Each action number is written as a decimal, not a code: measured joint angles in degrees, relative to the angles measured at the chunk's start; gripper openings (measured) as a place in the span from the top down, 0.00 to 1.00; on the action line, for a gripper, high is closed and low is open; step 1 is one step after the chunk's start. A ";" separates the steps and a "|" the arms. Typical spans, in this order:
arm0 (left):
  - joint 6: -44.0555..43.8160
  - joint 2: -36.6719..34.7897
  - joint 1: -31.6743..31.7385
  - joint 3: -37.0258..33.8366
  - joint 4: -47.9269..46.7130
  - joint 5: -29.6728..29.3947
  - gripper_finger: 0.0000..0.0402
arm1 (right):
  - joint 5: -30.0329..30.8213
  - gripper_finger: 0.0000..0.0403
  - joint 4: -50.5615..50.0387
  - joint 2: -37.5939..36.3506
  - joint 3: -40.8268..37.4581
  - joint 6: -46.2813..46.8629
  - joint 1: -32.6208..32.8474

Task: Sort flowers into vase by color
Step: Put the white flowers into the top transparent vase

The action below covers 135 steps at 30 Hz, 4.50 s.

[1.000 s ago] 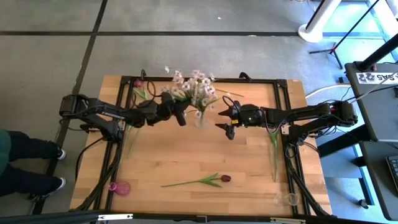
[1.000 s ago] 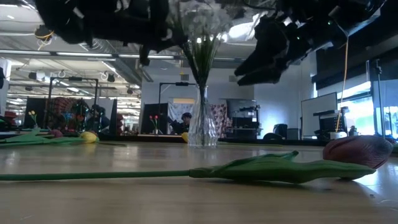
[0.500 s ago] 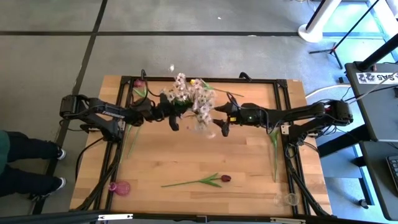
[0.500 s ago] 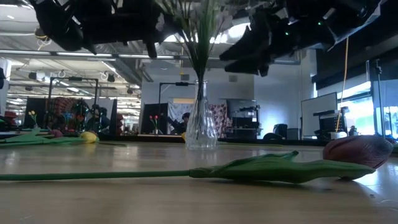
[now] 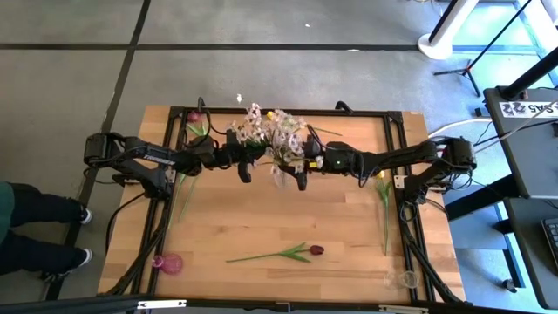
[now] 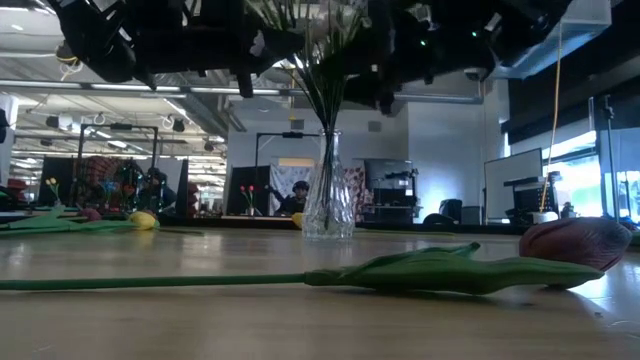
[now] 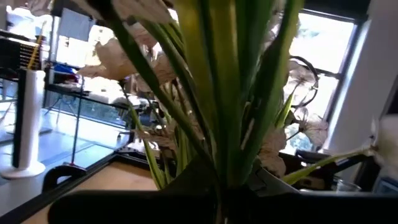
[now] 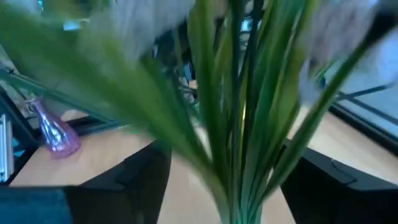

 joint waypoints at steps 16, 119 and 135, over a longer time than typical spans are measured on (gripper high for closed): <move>2.97 -0.54 0.15 0.00 -2.80 3.89 0.98 | 0.17 0.93 -5.95 0.28 2.08 -1.33 0.12; 12.50 2.68 -15.17 15.82 -20.98 -27.06 0.98 | 4.52 0.15 -42.76 -21.28 5.80 5.02 0.15; 7.29 2.89 -12.96 17.19 -26.59 -25.48 0.98 | -0.42 0.15 -45.30 -13.70 5.80 4.05 0.15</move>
